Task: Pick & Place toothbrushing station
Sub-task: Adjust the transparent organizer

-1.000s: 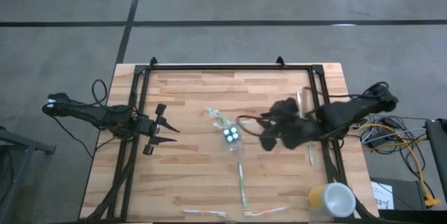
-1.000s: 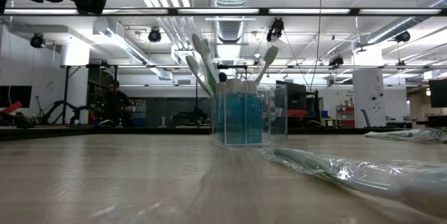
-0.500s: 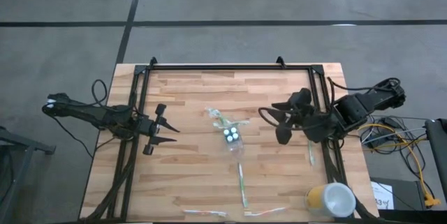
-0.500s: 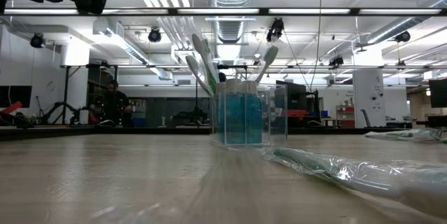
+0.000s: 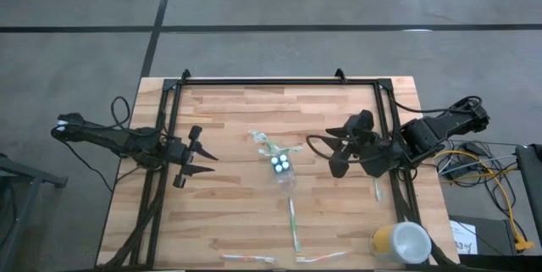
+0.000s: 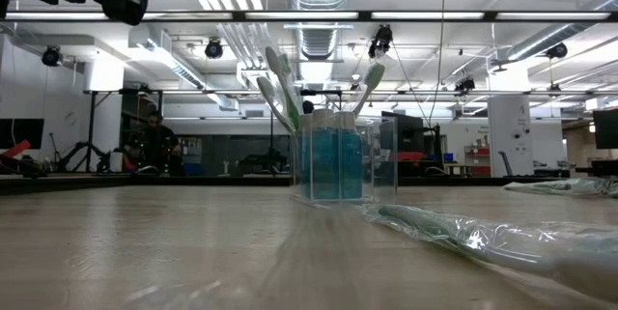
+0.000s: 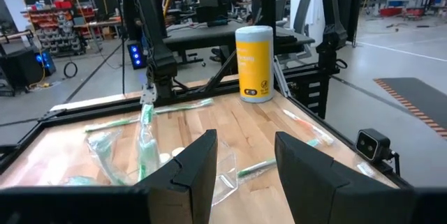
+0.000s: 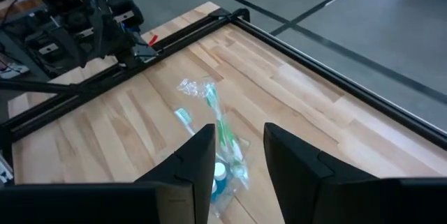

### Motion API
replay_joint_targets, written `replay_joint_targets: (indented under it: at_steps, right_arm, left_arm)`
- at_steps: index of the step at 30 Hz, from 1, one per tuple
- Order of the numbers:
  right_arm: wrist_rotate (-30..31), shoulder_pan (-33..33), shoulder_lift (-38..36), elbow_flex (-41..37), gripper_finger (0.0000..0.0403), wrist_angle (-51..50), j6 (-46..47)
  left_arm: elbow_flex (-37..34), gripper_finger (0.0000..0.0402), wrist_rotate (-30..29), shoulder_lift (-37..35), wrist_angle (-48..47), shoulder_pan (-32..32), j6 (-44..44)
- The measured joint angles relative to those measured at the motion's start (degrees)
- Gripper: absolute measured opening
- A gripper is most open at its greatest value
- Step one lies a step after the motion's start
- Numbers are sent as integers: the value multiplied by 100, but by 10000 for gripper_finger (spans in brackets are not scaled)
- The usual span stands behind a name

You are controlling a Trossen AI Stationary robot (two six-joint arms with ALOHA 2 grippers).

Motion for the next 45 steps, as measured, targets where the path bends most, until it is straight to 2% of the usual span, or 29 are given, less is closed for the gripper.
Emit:
replay_joint_targets:
  at_steps: [10,18,20,25,27,30,35,38,40,42,45]
  right_arm:
    - [28,-2,-9,0,118,-6,-9]
    - [44,-2,-9,-2,112,-55,-48]
    - [44,-2,-9,-2,113,-55,-48]
    - [44,-2,-9,-2,116,-55,-42]
    - [44,-2,-9,-2,114,-55,-48]
    - [44,-47,-11,-2,110,-55,-46]
    - [44,-118,-11,-2,105,-55,-31]
    - [44,-133,-11,-2,105,-52,-28]
    - [44,-131,-11,-2,107,-48,-28]
    - [44,-131,-11,-2,109,-47,-26]
    - [44,-131,-11,-2,109,-43,-26]
  left_arm:
    - [0,149,2,0,-17,0,16]
    - [0,149,2,39,51,0,889]
    - [0,149,61,39,249,-4,456]
    - [0,149,133,37,401,-4,-1998]
    - [0,149,133,37,391,-4,-2654]
    - [1,149,-69,37,399,23,-2642]
    - [37,149,-1023,39,-270,97,-2862]
    - [15,149,-2001,125,-990,118,-3782]
    - [4,149,-2442,232,-1441,136,-4412]
    - [-1,149,-2508,374,-1588,138,-4734]
    - [-13,149,-2420,624,-1418,144,-4748]
